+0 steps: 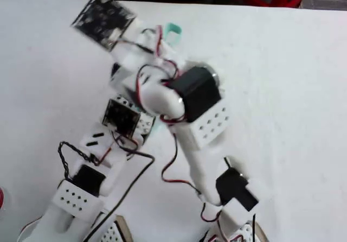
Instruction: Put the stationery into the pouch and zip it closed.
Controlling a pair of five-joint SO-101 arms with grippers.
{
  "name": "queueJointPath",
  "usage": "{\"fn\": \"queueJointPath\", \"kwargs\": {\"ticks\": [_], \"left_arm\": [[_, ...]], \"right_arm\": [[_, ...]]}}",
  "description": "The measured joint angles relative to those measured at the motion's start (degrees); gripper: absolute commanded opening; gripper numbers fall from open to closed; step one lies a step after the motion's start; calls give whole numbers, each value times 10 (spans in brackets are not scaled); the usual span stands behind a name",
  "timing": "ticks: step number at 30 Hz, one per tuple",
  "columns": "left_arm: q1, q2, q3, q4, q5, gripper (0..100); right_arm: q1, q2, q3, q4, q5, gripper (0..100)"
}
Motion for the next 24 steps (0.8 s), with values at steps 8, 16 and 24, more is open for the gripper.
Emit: {"fn": "queueJointPath", "kwargs": {"ticks": [8, 16, 24], "left_arm": [[63, -2, 34, -43, -26, 31], [93, -2, 50, -48, -61, 31], [102, -2, 56, -48, -61, 31]], "right_arm": [[57, 15, 49, 0, 0, 231], [125, -71, 193, 0, 4, 234], [180, -204, 371, -4, 20, 234]]}}
